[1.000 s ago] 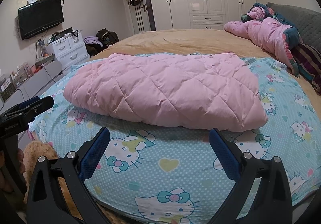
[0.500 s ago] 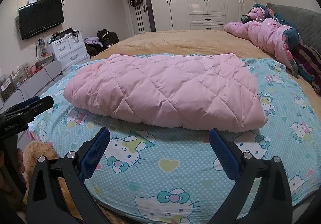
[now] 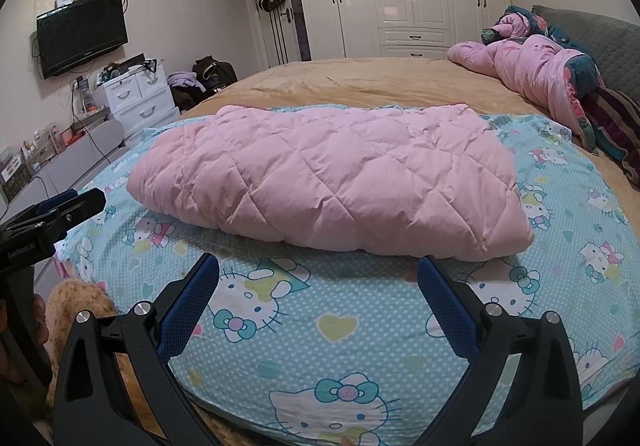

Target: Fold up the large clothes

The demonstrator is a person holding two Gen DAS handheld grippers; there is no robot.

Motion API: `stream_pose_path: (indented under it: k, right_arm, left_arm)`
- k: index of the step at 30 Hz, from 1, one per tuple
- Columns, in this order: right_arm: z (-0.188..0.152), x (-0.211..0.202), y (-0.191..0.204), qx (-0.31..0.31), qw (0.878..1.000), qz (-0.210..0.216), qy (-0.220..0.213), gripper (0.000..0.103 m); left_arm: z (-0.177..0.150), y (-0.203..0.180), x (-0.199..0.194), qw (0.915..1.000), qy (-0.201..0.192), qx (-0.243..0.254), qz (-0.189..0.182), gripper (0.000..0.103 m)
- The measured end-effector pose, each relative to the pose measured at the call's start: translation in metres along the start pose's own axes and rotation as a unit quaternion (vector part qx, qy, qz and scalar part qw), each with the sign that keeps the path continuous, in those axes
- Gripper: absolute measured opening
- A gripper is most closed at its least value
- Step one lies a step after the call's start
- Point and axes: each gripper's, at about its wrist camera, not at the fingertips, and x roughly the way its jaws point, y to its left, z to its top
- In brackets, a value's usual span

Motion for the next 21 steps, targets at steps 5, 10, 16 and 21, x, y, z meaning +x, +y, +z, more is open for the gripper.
stream_pose_path:
  k: [5,10,16,21]
  right_arm:
    - [-0.0006,0.0001,0.0007,0.000,1.000,-0.001,0.000,0.099]
    - [-0.0012,0.0007,0.0015,-0.002,1.000,-0.001,0.000,0.099]
    - [-0.0012,0.0015,0.0036,-0.006,1.000,-0.002,-0.001,0.099]
    - [-0.0037,0.0026,0.0039,-0.005,1.000,-0.007,0.001,0.099]
  left_arm:
    - [0.0001,-0.0004,-0.0012,1.0000,-0.002,0.001,0.003,0.094]
    - [0.0005,-0.0013,-0.0009,0.9999,-0.002,0.005,0.009,0.094]
    - [0.0002,-0.0023,0.0017,0.9999,0.002,0.006,0.012,0.094]
    - [-0.0014,-0.0014,0.0059,0.9999,0.010,0.004,0.014,0.094]
